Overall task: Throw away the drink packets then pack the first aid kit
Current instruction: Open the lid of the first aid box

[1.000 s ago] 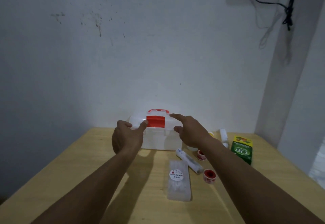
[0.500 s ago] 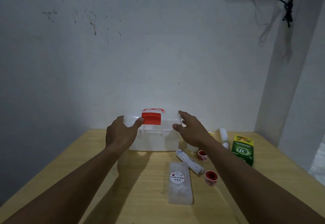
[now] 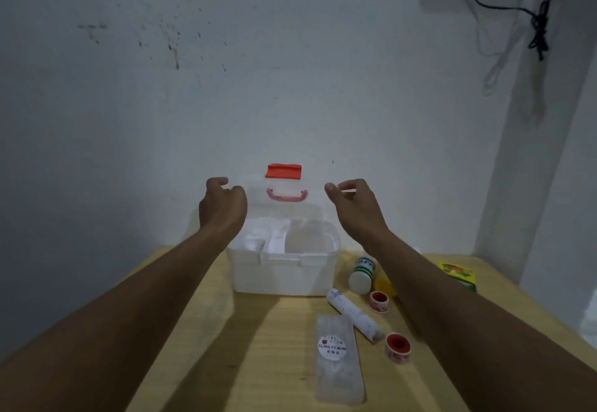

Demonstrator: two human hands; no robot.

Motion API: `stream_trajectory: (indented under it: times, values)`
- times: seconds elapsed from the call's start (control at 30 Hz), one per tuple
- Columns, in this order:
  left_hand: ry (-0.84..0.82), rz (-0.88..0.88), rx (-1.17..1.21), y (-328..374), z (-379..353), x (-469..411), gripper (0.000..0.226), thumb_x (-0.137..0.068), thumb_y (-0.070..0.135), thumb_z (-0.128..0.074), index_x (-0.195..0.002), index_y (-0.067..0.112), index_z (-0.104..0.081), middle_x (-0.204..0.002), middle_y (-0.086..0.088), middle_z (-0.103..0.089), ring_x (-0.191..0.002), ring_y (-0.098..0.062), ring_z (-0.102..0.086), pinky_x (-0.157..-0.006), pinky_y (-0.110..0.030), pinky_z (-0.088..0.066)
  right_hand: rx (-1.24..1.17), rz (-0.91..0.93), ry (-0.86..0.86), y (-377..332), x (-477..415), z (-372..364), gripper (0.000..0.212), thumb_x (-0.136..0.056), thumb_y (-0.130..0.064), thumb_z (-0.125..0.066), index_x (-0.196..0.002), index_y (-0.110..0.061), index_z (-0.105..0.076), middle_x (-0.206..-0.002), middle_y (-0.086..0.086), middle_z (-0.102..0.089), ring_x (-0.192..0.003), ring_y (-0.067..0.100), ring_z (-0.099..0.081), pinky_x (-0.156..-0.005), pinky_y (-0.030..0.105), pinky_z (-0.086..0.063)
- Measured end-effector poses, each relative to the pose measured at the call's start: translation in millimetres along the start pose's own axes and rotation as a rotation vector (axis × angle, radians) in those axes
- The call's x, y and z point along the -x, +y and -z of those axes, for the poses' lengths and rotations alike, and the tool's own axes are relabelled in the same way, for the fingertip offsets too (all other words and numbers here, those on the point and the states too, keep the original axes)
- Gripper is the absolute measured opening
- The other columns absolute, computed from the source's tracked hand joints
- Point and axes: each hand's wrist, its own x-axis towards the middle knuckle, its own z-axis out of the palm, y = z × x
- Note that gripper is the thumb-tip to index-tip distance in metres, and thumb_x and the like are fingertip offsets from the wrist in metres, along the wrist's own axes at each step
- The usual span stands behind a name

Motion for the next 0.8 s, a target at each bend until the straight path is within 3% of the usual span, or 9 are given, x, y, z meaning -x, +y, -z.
stream_trajectory:
  times: [0.13,0.23,0.33,0.43,0.5,0.57,0.7,0.77,0.8]
  values:
    - [-0.034,-0.049,0.023,-4,-6,-18,0.047,-0.094,0.012,-0.049,-0.139,0.021,-0.042,-0.133,-0.01,-0.056,-0.092,-0.024,-0.055,-0.071,-0.03,-0.046,-0.035,-0.041,-0.076,1,-13,-6,0.048,-0.096,-0.026,-0.06,-0.138,-0.026,-0.037,-0.138,0.013,-0.053,-0.117,0.024,-0.055,-0.093,0.033,-0.044]
    - [-0.066,-0.069,0.027,-6,-12,-27,0.054,-0.093,0.008,-0.047,-0.144,0.024,-0.038,-0.14,-0.01,-0.052,-0.109,-0.03,-0.057,-0.077,-0.033,-0.048,0.004,-0.036,-0.116,4,-19,-8,0.065,-0.095,-0.015,-0.06,-0.149,-0.03,-0.028,-0.151,0.011,-0.044,-0.138,0.026,-0.044,-0.099,0.034,-0.041]
    - [-0.095,-0.091,0.001,-7,-19,-33,0.061,-0.093,0.006,-0.046,-0.15,0.026,-0.032,-0.152,-0.009,-0.04,-0.132,-0.03,-0.045,-0.096,-0.039,-0.045,0.048,0.0,-0.137,4,-25,-11,0.076,-0.094,-0.006,-0.057,-0.156,-0.025,-0.018,-0.155,0.006,-0.039,-0.139,0.024,-0.041,-0.096,0.028,-0.038]
    - [-0.076,-0.102,-0.001,-8,-24,-35,0.065,-0.093,0.006,-0.047,-0.152,0.025,-0.028,-0.154,-0.008,-0.037,-0.135,-0.031,-0.043,-0.1,-0.041,-0.044,0.065,-0.019,-0.135,6,-29,-16,0.083,-0.092,-0.009,-0.061,-0.157,-0.022,-0.011,-0.149,0.005,-0.045,-0.132,0.029,-0.049,-0.097,0.036,-0.044]
    - [-0.068,-0.103,0.002,-8,-26,-36,0.066,-0.093,0.006,-0.047,-0.153,0.024,-0.025,-0.154,-0.008,-0.036,-0.13,-0.029,-0.046,-0.096,-0.038,-0.048,0.083,-0.017,-0.128,10,-30,-19,0.074,-0.09,-0.008,-0.061,-0.153,-0.022,-0.023,-0.133,0.002,-0.052,-0.124,0.028,-0.054,-0.09,0.034,-0.047]
    - [-0.097,-0.106,-0.031,-8,-27,-36,0.068,-0.094,0.007,-0.046,-0.154,0.023,-0.02,-0.157,-0.007,-0.033,-0.12,-0.024,-0.051,-0.078,-0.03,-0.046,0.103,0.016,-0.122,10,-30,-21,0.065,-0.089,-0.007,-0.061,-0.146,-0.022,-0.033,-0.125,-0.003,-0.051,-0.118,0.024,-0.055,-0.086,0.031,-0.047]
    - [-0.137,-0.104,-0.118,-5,-25,-31,0.07,-0.096,0.012,-0.045,-0.156,0.022,-0.011,-0.159,-0.009,-0.026,-0.101,-0.017,-0.052,-0.059,-0.021,-0.044,0.121,0.07,-0.145,7,-29,-22,0.061,-0.09,-0.015,-0.064,-0.143,-0.026,-0.035,-0.134,-0.003,-0.052,-0.12,0.021,-0.055,-0.091,0.034,-0.049]
    - [-0.1,-0.117,-0.155,-7,-23,-23,0.07,-0.096,0.018,-0.045,-0.156,0.024,-0.01,-0.16,-0.009,-0.024,-0.121,-0.027,-0.052,-0.083,-0.037,-0.055,0.141,0.057,-0.162,5,-26,-19,0.063,-0.094,-0.017,-0.062,-0.148,-0.023,-0.03,-0.135,-0.005,-0.047,-0.124,0.018,-0.049,-0.092,0.031,-0.042]
    - [-0.085,-0.132,-0.179,-10,-24,-17,0.069,-0.096,0.022,-0.045,-0.155,0.025,-0.01,-0.161,-0.008,-0.023,-0.134,-0.032,-0.044,-0.099,-0.048,-0.049,0.155,0.045,-0.164,5,-24,-16,0.064,-0.094,-0.017,-0.061,-0.149,-0.021,-0.029,-0.139,-0.002,-0.047,-0.127,0.021,-0.049,-0.091,0.031,-0.04]
